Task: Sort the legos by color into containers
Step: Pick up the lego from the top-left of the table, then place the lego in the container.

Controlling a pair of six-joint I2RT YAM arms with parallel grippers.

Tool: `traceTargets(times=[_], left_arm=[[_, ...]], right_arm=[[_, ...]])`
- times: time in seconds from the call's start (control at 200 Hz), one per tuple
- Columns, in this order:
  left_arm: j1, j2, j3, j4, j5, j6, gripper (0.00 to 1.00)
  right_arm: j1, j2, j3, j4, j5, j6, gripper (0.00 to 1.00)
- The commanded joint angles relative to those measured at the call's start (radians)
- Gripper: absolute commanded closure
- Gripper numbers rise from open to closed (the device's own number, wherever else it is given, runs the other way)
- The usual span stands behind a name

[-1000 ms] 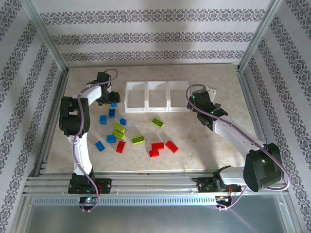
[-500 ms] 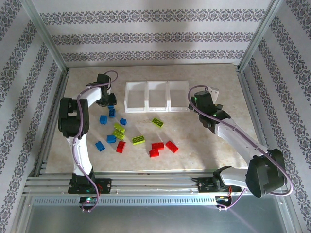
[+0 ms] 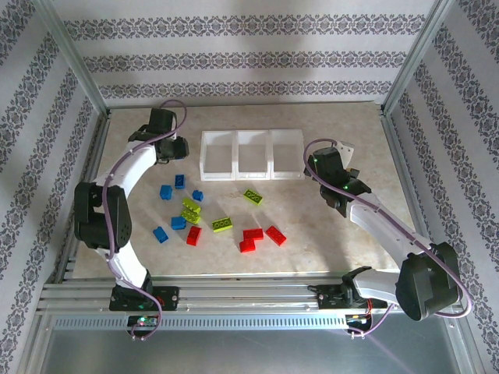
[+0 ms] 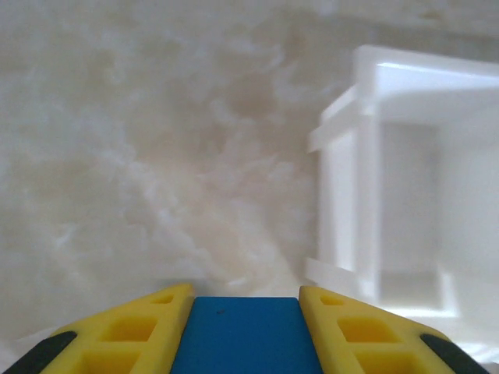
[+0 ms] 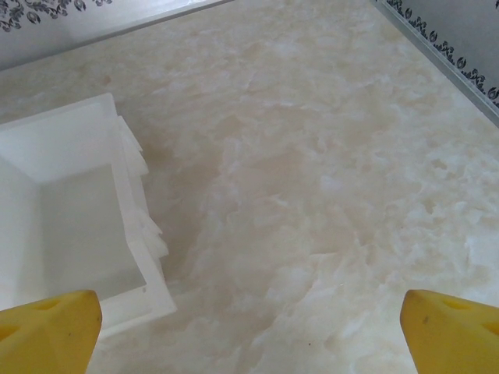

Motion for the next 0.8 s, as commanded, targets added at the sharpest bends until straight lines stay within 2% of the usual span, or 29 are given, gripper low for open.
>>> traceTargets(times=[0.0,0.36,0.795], left_arm=[[-0.064,-0.003,0.021,0.009,-0.027,-0.026,0.71],[-0.227,0.18,0.196,-0.026,-0.108,0.013,0.71],[-0.273,0.308,0.249,-0.03,-0.115,0.003,0.69]], right_arm=[[0.011,-0.026,-0.019,0.018,0.035,0.023,0.02],[0.012,-0.044,-0.033,0.006,0.038,0.031,0.02],[0.012,-0.042,-0.046,0.009,0.047,0.037,0.02]])
